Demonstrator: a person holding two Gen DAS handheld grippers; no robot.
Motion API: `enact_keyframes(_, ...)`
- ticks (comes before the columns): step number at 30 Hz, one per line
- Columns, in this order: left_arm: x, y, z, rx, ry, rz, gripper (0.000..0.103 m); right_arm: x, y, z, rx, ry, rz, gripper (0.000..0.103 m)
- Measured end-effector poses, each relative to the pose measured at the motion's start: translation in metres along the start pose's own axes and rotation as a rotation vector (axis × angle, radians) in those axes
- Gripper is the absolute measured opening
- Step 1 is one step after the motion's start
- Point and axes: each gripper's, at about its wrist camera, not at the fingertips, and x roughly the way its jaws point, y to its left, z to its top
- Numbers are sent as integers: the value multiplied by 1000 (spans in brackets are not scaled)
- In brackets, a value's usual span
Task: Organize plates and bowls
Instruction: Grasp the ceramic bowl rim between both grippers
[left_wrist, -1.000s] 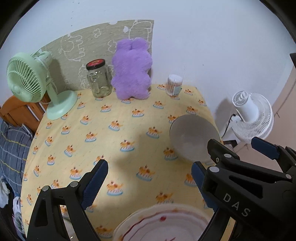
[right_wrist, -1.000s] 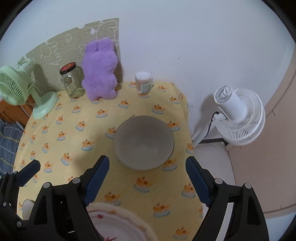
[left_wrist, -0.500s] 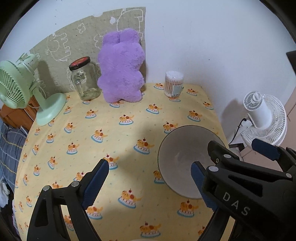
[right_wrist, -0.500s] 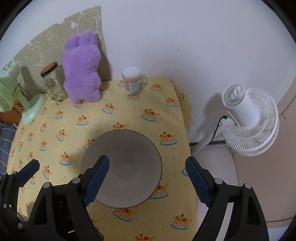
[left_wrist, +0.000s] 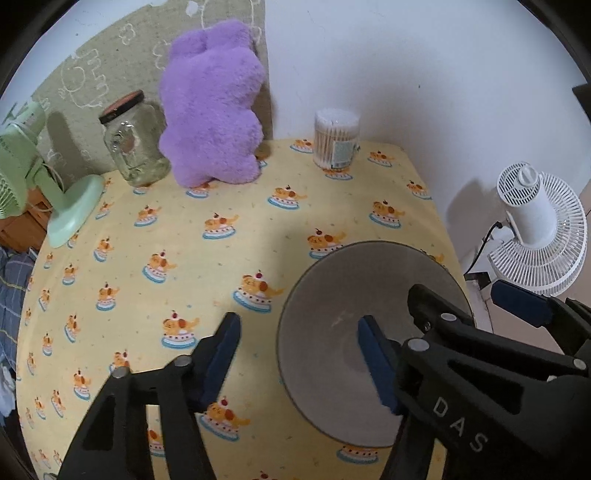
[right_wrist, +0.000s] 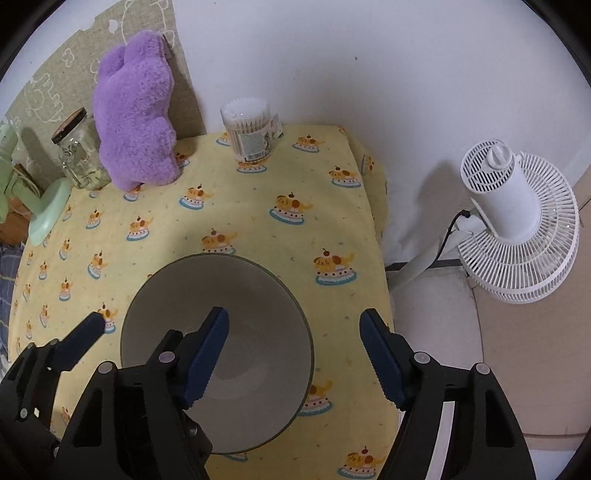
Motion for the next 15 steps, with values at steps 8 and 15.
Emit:
enact_keyframes(8,12,-5,0,-8,36,10,34,9,-3,0,6,24,15,58)
enact_keyframes(15,10,-1,-2,-18,63,16,23,8,0,-3,11,40,8,30)
